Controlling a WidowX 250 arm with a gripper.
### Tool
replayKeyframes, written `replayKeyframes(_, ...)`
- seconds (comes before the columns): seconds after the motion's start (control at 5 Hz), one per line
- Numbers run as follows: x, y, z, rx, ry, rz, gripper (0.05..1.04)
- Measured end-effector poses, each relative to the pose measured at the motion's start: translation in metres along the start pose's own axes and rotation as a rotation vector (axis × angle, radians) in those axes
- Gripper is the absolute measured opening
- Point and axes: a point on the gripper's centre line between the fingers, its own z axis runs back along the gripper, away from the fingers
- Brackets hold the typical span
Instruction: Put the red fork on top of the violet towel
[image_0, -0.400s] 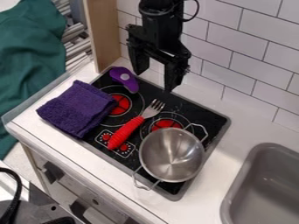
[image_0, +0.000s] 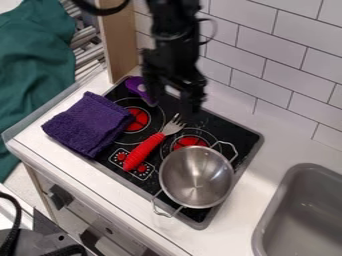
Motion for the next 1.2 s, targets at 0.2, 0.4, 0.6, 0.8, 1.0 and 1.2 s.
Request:
replayKeyframes(0.2, -0.018, 0.017, -0.013, 0.009, 0.005, 0.036, 1.001)
replayKeyframes(0.4, -0.049, 0.033, -0.038, 0.018, 0.072, 0.069, 1.001)
replayKeyframes(0.6, -0.059, 0.036, -0.052, 0.006, 0.132, 0.078, 1.001)
replayKeyframes(0.8, -0.067, 0.031, -0.067, -0.010, 0.173, 0.099, 1.001)
replayKeyframes(1.0, -0.064, 0.024, -0.075, -0.026, 0.174, 0.115, 1.001)
replayKeyframes(1.2, -0.052, 0.022, -0.078, -0.027, 0.141, 0.134, 1.001)
